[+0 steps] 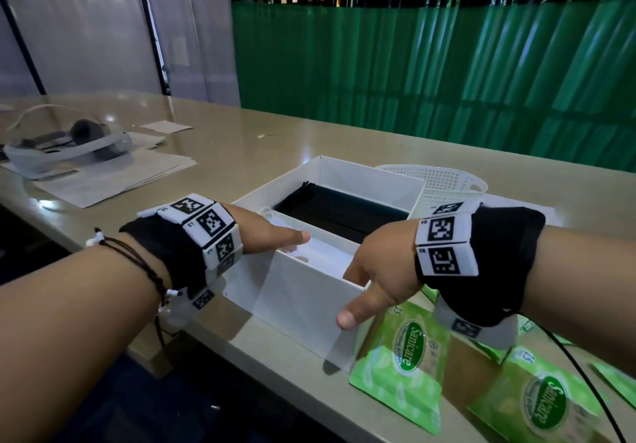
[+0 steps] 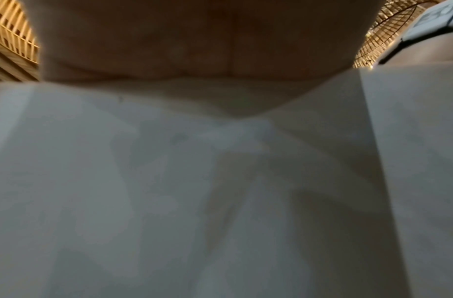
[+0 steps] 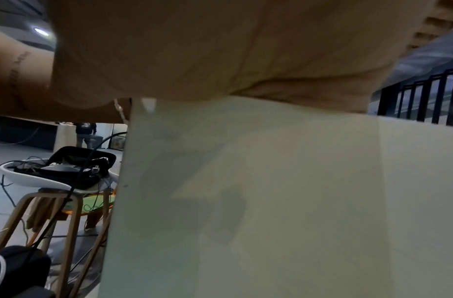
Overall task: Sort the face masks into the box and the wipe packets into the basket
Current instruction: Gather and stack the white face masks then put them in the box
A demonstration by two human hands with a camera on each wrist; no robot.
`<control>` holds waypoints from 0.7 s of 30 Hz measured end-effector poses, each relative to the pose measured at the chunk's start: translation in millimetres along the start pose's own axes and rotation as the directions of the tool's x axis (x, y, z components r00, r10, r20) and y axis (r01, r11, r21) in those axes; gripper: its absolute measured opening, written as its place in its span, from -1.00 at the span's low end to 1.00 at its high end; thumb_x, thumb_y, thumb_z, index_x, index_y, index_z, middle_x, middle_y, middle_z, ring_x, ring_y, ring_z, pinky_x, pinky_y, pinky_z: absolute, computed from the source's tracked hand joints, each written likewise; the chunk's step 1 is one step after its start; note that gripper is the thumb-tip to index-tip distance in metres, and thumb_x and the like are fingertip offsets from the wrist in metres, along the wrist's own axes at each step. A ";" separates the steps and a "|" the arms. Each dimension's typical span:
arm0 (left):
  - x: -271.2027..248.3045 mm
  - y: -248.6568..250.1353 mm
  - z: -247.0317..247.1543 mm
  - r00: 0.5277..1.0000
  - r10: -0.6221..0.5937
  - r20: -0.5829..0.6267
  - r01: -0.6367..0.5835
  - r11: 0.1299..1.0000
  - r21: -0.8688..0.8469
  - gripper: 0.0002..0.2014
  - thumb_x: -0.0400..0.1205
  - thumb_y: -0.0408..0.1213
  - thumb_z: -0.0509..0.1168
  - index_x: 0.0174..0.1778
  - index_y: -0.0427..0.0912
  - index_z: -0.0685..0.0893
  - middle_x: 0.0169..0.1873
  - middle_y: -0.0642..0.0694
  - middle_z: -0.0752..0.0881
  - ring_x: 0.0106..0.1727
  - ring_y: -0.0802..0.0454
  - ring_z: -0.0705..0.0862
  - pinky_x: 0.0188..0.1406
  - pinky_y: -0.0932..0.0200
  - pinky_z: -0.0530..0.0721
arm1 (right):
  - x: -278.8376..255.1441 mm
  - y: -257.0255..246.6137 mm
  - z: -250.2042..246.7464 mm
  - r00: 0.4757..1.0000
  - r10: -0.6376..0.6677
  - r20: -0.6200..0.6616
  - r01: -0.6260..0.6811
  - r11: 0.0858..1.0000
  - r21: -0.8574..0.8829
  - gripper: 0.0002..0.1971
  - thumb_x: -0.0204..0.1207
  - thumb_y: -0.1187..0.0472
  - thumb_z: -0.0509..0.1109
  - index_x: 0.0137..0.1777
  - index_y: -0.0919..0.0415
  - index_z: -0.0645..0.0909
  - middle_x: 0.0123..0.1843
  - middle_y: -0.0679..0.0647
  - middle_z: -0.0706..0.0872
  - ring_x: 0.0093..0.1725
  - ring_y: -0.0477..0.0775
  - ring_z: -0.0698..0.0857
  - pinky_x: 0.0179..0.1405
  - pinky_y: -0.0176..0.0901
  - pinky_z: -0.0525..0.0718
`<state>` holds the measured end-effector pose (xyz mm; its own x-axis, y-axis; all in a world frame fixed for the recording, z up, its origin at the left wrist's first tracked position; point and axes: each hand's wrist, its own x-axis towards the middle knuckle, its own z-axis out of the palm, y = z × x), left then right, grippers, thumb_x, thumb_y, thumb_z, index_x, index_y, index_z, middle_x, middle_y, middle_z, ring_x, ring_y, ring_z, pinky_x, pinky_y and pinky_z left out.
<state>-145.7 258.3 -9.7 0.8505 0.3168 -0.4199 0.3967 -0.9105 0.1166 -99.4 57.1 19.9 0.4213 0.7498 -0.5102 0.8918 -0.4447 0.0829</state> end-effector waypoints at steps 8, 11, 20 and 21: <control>-18.2 18.7 -2.8 0.999 -0.038 -0.024 0.035 0.994 -0.106 -0.41 0.60 0.37 -0.15 0.31 0.25 0.62 0.49 0.03 0.45 0.47 0.04 0.41 0.43 0.12 0.20 | 2.0 2.9 8.5 0.997 0.008 -0.074 -0.006 1.000 0.022 -0.23 0.21 -0.59 0.15 0.19 -0.04 0.64 -0.26 -0.16 0.63 -0.07 0.01 0.63 0.10 -0.16 0.59; -30.4 37.5 -9.5 0.994 -0.060 -0.095 0.038 0.976 -0.214 -0.36 0.62 0.35 -0.14 0.21 0.09 0.71 0.25 -0.14 0.62 0.10 -0.02 0.58 0.24 0.08 0.38 | -3.5 5.2 15.9 0.977 -0.064 -0.202 0.071 0.997 0.027 -0.07 0.00 -0.68 0.02 0.29 -0.17 0.55 0.18 -0.14 0.66 0.24 0.00 0.59 0.29 -0.03 0.55; -81.6 148.0 -37.9 0.916 0.330 -0.230 -0.331 0.943 0.035 -0.57 0.69 0.12 0.05 0.22 -0.11 0.60 0.15 -0.13 0.68 0.20 -0.12 0.64 0.27 0.10 0.55 | -87.1 90.9 43.5 0.777 0.319 -0.543 -0.023 0.876 0.482 -0.75 0.59 0.07 0.31 0.25 -0.09 0.61 0.26 -0.15 0.64 0.24 -0.15 0.58 0.24 -0.33 0.43; -87.8 162.8 -37.8 0.895 0.387 -0.221 -0.394 0.919 0.012 -0.57 0.68 0.12 0.07 0.26 -0.07 0.60 0.15 -0.09 0.69 0.20 -0.09 0.66 0.29 0.10 0.56 | -98.9 109.8 51.0 0.767 0.417 -0.487 -0.105 0.831 0.546 -0.77 0.59 0.06 0.32 0.22 -0.08 0.61 0.23 -0.12 0.66 0.20 -0.13 0.60 0.20 -0.31 0.46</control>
<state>-142.8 92.3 80.2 0.9912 -0.0096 -0.1317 0.0255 -0.9648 0.2617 -51.5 -90.9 35.8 0.7753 0.6287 0.0604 0.6072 -0.7158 -0.3448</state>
